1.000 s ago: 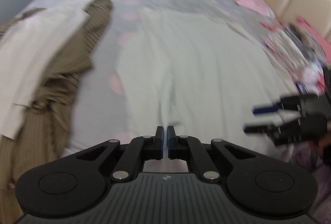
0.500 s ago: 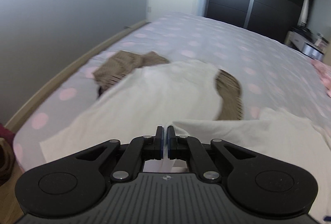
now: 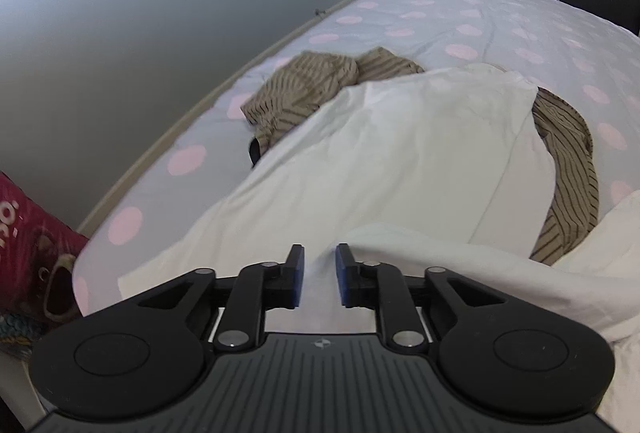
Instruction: Fold clothes
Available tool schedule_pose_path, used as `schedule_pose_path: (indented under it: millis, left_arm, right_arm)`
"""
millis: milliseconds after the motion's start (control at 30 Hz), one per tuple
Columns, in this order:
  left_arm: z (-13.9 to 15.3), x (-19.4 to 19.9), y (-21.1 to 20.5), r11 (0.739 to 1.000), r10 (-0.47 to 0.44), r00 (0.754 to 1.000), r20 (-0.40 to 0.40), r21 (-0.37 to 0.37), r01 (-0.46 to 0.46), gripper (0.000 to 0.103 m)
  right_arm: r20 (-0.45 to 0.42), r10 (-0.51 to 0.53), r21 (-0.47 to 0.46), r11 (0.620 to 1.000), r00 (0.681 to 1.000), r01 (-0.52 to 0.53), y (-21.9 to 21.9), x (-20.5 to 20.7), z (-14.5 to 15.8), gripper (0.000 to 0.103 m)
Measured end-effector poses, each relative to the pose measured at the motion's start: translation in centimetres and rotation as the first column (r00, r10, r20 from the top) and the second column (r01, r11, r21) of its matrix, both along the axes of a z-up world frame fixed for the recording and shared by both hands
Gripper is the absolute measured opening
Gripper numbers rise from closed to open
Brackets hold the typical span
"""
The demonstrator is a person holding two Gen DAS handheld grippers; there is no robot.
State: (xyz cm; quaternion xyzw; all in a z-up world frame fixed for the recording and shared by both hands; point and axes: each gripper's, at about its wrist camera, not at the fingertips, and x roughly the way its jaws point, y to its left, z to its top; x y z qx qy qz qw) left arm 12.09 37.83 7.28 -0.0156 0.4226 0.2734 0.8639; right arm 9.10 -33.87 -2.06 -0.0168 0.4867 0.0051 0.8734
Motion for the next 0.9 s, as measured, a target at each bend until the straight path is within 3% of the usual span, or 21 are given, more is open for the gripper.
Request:
schedule_pose_path:
  millis: [67,233,300,367,567,767,900]
  left_arm:
    - [0.9,-0.1,-0.8,0.999,-0.014,0.999,0.032,0.035,0.013,0.027]
    - [2.6,-0.1,-2.9,0.993,-0.046,0.994,0.103,0.11,0.034,0.042]
    - [2.6,0.3,-3.5,0.993,-0.059,0.994,0.095,0.103,0.049,0.042]
    - [2.4,0.7,-4.1,0.993,-0.076,0.994,0.077,0.099,0.068,0.042]
    - [2.8,1.7,-5.8,0.99,-0.122,0.989,0.082,0.077,0.116,0.042]
    - [2.9,2.0,-7.5,0.982,-0.182,0.98,0.081,0.073,0.176,0.042]
    - [2.5,2.2,-8.1,0.977,-0.205,0.977,0.054,0.076,0.2,0.042]
  right_arm:
    - [-0.014,-0.004,-0.028,1.0,1.0,0.004,-1.4,0.7,-0.5,0.047]
    - [-0.08,-0.044,0.013,0.999,0.996,0.045,-3.5,1.3,-3.3,0.045]
    - [-0.086,-0.051,0.015,0.999,0.995,0.052,-3.6,0.9,-3.8,0.009]
    - [-0.072,-0.05,0.002,0.999,0.996,0.05,-3.4,0.5,-3.7,0.003]
    - [0.034,-0.05,-0.163,0.985,0.998,0.055,-2.2,0.6,-0.2,0.002]
    - [0.19,0.006,-0.373,0.925,0.982,0.066,-1.2,2.3,3.6,0.002]
    - [0.161,0.017,-0.409,0.911,0.987,0.051,-1.3,4.3,3.5,0.003]
